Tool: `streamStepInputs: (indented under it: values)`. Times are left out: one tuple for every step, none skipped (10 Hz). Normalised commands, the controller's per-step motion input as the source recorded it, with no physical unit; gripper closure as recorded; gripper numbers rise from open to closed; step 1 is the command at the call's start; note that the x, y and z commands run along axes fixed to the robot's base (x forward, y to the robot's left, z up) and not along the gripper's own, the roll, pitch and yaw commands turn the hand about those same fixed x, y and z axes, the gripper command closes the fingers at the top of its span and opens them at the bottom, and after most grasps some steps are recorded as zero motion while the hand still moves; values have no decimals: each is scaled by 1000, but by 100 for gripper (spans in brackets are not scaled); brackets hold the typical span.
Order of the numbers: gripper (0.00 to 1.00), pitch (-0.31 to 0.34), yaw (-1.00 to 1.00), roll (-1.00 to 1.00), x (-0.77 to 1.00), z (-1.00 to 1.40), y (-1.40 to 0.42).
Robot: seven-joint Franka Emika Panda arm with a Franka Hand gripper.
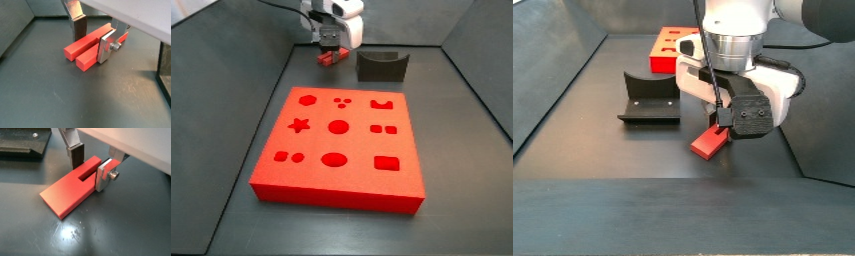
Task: Pick up the double-square object. Move up. Rotate the double-square object. Place the double-square object on the fixture. Regrasp the double-square object. Move to above the board. Insert the double-square object.
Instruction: Pick up the double-square object.
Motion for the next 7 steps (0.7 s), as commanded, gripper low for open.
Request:
streamStepInputs:
  values:
    - [100,0,0,0,0,0,0]
    - [100,0,0,0,0,0,0]
    - [100,0,0,0,0,0,0]
    - [100,0,0,0,0,0,0]
    - [100,0,0,0,0,0,0]
    - [100,0,0,0,0,0,0]
    - [100,0,0,0,0,0,0]
